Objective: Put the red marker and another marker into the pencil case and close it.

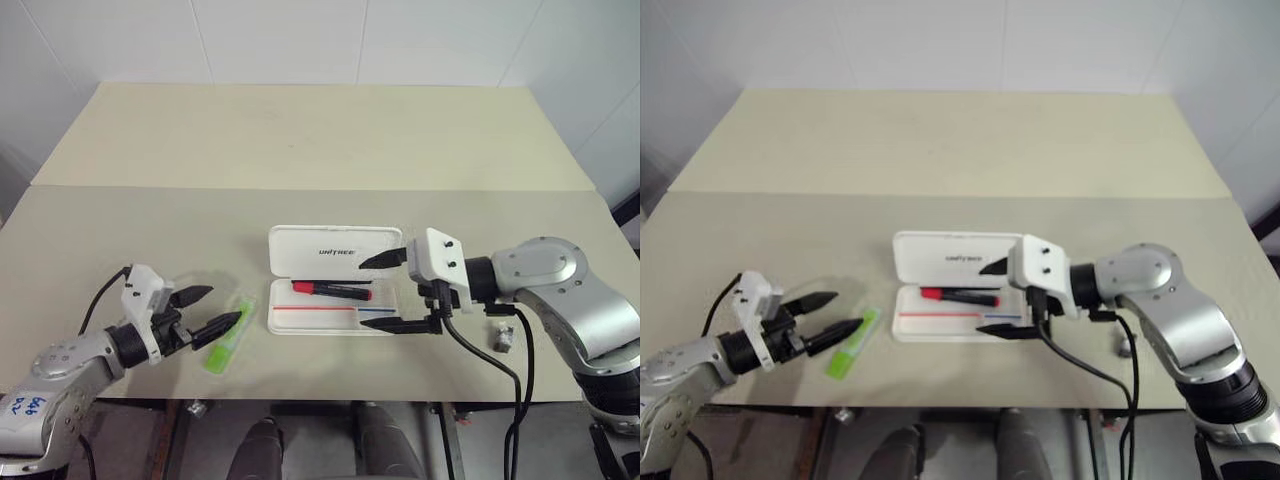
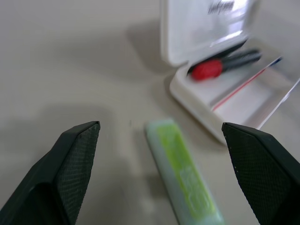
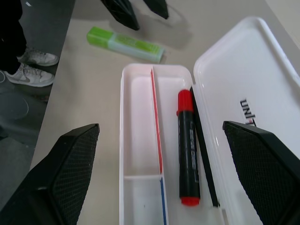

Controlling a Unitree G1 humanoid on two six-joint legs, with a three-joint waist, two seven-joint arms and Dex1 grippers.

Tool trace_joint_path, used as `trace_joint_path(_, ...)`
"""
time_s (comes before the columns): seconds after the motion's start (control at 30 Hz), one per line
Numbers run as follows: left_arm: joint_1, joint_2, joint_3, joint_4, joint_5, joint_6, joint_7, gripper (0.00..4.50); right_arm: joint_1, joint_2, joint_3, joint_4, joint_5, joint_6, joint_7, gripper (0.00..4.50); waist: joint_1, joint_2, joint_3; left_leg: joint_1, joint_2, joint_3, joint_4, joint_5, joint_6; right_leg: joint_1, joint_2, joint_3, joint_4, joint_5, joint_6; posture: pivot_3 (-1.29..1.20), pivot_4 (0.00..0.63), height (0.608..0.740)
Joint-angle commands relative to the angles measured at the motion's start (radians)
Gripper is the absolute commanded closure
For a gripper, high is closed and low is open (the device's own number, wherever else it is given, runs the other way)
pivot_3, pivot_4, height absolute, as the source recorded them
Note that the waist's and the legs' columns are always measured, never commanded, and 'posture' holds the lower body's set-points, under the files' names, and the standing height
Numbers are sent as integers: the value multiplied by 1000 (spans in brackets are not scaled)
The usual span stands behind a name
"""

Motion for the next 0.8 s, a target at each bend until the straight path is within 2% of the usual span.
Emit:
trace_joint_path(0.03,39,26,21,-63,-10,76,42,0,10,-24,-40,9,12,-33,2,36,0,0,0,0,0,1,0,0,0,0,0,1,0,0,0,0,150,740)
trace_joint_path(0.23,23,72,-17,-55,13,143,63,0,6,-35,-32,30,4,-52,-4,36,0,0,0,1,0,2,1,0,0,0,0,1,-1,0,-1,0,150,740)
trace_joint_path(0.47,-31,119,-133,-9,79,170,73,0,15,-43,-37,29,3,-53,-21,36,7,0,0,2,0,4,1,0,0,1,0,3,-2,0,0,0,150,740)
trace_joint_path(0.57,-59,116,-165,15,86,162,62,665,25,-45,-44,19,8,-47,-32,0,7,0,0,4,0,5,1,0,0,4,0,3,-2,0,0,0,150,740)
trace_joint_path(0.8,-127,118,-222,65,111,143,50,2796,60,-55,-71,-6,15,-41,-56,0,3,0,0,6,0,7,2,0,0,6,0,4,-3,0,0,0,150,740)
